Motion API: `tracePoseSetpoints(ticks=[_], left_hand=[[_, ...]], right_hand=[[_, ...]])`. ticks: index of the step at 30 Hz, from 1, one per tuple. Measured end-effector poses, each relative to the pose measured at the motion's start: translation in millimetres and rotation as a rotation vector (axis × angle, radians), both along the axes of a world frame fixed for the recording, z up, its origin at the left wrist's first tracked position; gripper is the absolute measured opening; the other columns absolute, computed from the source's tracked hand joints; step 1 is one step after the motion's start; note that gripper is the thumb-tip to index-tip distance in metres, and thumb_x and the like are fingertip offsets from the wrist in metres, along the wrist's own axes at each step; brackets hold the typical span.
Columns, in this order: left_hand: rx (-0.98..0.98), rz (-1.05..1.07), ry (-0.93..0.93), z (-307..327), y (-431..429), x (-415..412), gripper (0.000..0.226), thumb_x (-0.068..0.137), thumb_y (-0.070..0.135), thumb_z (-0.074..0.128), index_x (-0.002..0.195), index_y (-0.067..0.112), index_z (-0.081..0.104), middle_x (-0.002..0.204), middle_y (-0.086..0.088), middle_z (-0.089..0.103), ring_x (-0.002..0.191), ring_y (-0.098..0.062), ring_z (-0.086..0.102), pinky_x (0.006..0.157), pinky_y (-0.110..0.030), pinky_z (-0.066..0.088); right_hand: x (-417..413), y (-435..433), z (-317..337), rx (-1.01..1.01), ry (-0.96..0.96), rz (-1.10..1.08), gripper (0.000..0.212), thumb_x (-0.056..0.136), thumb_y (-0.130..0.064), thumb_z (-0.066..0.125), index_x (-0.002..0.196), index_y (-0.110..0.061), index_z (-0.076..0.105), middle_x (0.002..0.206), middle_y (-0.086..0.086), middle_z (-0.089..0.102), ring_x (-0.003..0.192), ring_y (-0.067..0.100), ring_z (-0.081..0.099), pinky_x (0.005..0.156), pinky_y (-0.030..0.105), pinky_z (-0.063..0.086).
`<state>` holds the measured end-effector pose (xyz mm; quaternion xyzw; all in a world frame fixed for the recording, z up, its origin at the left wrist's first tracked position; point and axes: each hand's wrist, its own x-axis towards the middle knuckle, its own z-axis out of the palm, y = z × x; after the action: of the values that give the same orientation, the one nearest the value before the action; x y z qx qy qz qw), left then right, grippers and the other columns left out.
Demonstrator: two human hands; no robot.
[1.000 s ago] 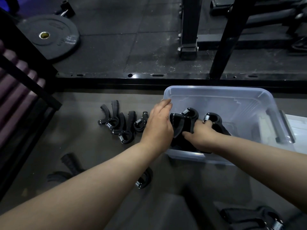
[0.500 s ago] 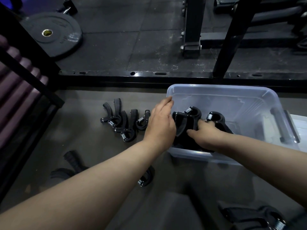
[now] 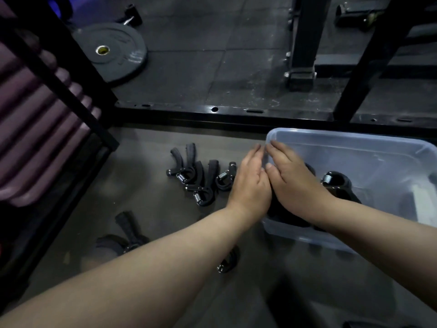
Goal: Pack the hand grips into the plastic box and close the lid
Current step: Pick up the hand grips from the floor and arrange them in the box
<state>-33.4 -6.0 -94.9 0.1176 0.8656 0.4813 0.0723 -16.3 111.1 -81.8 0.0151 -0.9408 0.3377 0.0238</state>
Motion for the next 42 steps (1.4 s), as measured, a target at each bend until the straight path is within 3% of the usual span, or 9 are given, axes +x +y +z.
tracePoseSetpoints(ticks=[5, 10, 16, 23, 29, 32, 34, 39, 42], left_hand=[[-0.136, 0.045, -0.064, -21.0, -28.3, -2.0, 0.051, 0.104, 0.028, 0.034, 0.152, 0.01, 0.03, 0.16, -0.004, 0.023, 0.148, -0.015, 0.015, 0.121, -0.025, 0.006], [-0.288, 0.113, -0.127, -53.4, -83.1, -3.5, 0.057, 0.092, 0.035, 0.033, 0.138, 0.006, 0.048, 0.14, -0.015, 0.048, 0.133, -0.03, 0.038, 0.113, -0.031, 0.024], [-0.677, 0.038, -0.236, -86.4, -151.3, 20.6, 0.046, 0.089, 0.033, 0.055, 0.131, 0.015, 0.048, 0.129, -0.009, 0.05, 0.126, -0.03, 0.043, 0.106, -0.036, 0.037], [-0.676, -0.142, -0.366, -88.3, -153.3, 54.9, 0.107, 0.066, 0.079, 0.06, 0.149, 0.03, 0.013, 0.14, 0.0, 0.045, 0.131, -0.023, 0.042, 0.11, -0.043, 0.034], [-0.766, -0.147, -0.249, -88.7, -140.4, 59.4, 0.101, 0.073, 0.068, 0.061, 0.15, 0.027, 0.012, 0.139, -0.003, 0.042, 0.129, -0.026, 0.039, 0.109, -0.041, 0.034], [-0.977, 0.015, -0.084, -86.3, -131.3, 59.5, 0.079, 0.085, 0.063, 0.049, 0.148, 0.024, 0.023, 0.137, -0.005, 0.04, 0.127, -0.028, 0.037, 0.107, -0.042, 0.028], [-1.074, 0.058, 0.04, -82.7, -127.9, 56.9, 0.063, 0.092, 0.044, 0.046, 0.148, 0.022, 0.026, 0.144, -0.006, 0.033, 0.132, -0.027, 0.031, 0.11, -0.044, 0.021], [-1.132, -0.325, 0.153, -79.5, -130.1, 43.6, 0.072, 0.092, 0.02, 0.046, 0.155, 0.017, 0.01, 0.162, -0.002, 0.009, 0.15, -0.023, 0.006, 0.12, -0.045, 0.002], [-1.16, -0.475, 0.202, -82.1, -130.7, 37.8, 0.077, 0.09, 0.023, 0.053, 0.155, 0.016, 0.012, 0.159, -0.005, 0.021, 0.149, -0.023, 0.011, 0.121, -0.043, -0.002]], right_hand=[[-16.7, -13.2, -5.2, 0.001, 0.042, -0.026, 0.054, 0.099, -0.02, 0.046, 0.148, -0.003, 0.032, 0.16, 0.008, 0.017, 0.148, 0.016, 0.01, 0.117, 0.022, 0.006], [-23.7, -26.9, -16.7, 0.075, -0.069, -0.022, 0.059, 0.1, -0.027, 0.042, 0.152, -0.009, 0.022, 0.162, 0.001, -0.006, 0.147, 0.014, -0.014, 0.114, 0.026, -0.007], [-22.0, -25.8, -17.2, 0.064, -0.08, -0.024, 0.059, 0.1, -0.029, 0.042, 0.153, -0.013, 0.023, 0.162, -0.005, -0.009, 0.147, 0.011, -0.017, 0.115, 0.029, -0.004], [-22.9, -26.9, -16.9, 0.066, -0.063, -0.037, 0.058, 0.1, -0.028, 0.042, 0.153, -0.012, 0.024, 0.162, -0.005, -0.008, 0.147, 0.011, -0.017, 0.113, 0.028, -0.003], [-22.7, -26.6, -18.9, 0.046, -0.049, -0.039, 0.057, 0.1, -0.026, 0.043, 0.151, -0.011, 0.026, 0.162, -0.003, -0.006, 0.147, 0.013, -0.016, 0.113, 0.027, -0.004], [-22.8, -26.8, -19.8, 0.049, -0.049, -0.031, 0.057, 0.1, -0.027, 0.043, 0.151, -0.01, 0.026, 0.162, -0.003, -0.006, 0.147, 0.014, -0.016, 0.112, 0.026, -0.005], [-22.6, -26.7, -19.3, 0.043, -0.058, -0.029, 0.057, 0.1, -0.027, 0.043, 0.151, -0.01, 0.026, 0.162, -0.004, -0.006, 0.147, 0.013, -0.016, 0.112, 0.026, -0.005], [-22.2, -26.1, -17.8, 0.043, -0.064, -0.029, 0.057, 0.1, -0.029, 0.042, 0.152, -0.011, 0.025, 0.162, -0.005, -0.008, 0.147, 0.012, -0.017, 0.113, 0.027, -0.004], [-21.6, -25.5, -18.3, 0.042, -0.07, -0.025, 0.058, 0.1, -0.03, 0.041, 0.152, -0.012, 0.023, 0.162, -0.006, -0.009, 0.146, 0.011, -0.018, 0.111, 0.027, -0.005]])
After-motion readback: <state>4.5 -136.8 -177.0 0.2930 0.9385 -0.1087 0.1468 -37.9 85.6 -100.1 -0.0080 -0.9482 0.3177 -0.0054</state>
